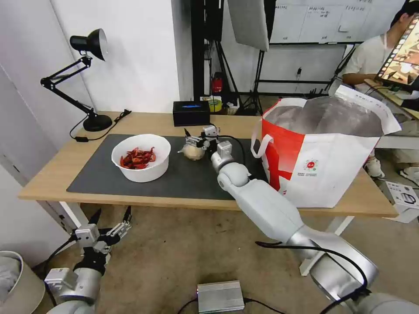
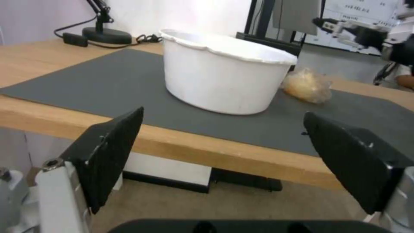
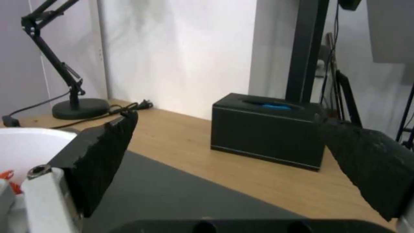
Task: Pick up the trash from the table and place it into the takeout bag.
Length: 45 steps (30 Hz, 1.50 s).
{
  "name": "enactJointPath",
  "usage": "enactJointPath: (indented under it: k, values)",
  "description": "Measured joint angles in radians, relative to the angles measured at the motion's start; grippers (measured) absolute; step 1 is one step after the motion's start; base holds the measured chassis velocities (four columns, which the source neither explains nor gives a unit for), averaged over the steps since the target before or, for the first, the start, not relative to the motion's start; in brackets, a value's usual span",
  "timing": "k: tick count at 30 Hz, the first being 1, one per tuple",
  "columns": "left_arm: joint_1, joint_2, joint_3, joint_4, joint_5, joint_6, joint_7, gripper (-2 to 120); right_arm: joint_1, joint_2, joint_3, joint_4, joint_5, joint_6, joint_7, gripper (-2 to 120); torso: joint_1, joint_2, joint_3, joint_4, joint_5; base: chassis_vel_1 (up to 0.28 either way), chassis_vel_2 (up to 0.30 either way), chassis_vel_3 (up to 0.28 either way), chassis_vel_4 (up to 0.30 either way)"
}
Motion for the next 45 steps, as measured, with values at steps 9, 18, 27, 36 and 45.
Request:
enactJointPath:
  k: [9,18,27,36,45]
  values:
    - [0.002,-0.002,-0.002,-0.007,-0.001,0.000,0.001,100,0.059,0.084,-0.004,-0.104,0.038,-0.032,-0.001,100,0.000,0.000,0.000,-0.0002,-0.0002,0.000,0.000,0.000,0.000]
    - [0.005,-0.019,-0.006,-0.011,-0.004,0.000,0.005,100,0.123,0.148,-0.034,-0.178,0.061,-0.242,0.061,100,0.000,0.000,0.000,-0.0001,0.0000,0.000,0.000,0.000,0.000]
    - [0.008,-0.025,0.006,-0.001,0.002,0.000,0.024,100,0.172,0.176,-0.004,-0.249,0.138,-0.432,0.106,100,0.000,0.000,0.000,-0.0002,0.0001,0.000,0.000,0.000,0.000]
    - [0.004,-0.022,0.011,0.014,0.003,-0.001,0.025,100,0.163,0.185,-0.010,-0.280,0.157,-0.452,0.076,100,0.000,0.000,0.000,-0.0002,0.0001,0.000,0.000,0.000,0.000]
    - [-0.004,-0.024,0.016,0.038,0.004,-0.008,0.026,100,0.136,0.185,-0.011,-0.309,0.139,-0.448,0.065,99,0.000,0.000,0.000,-0.0002,0.0001,0.000,0.000,0.000,0.000]
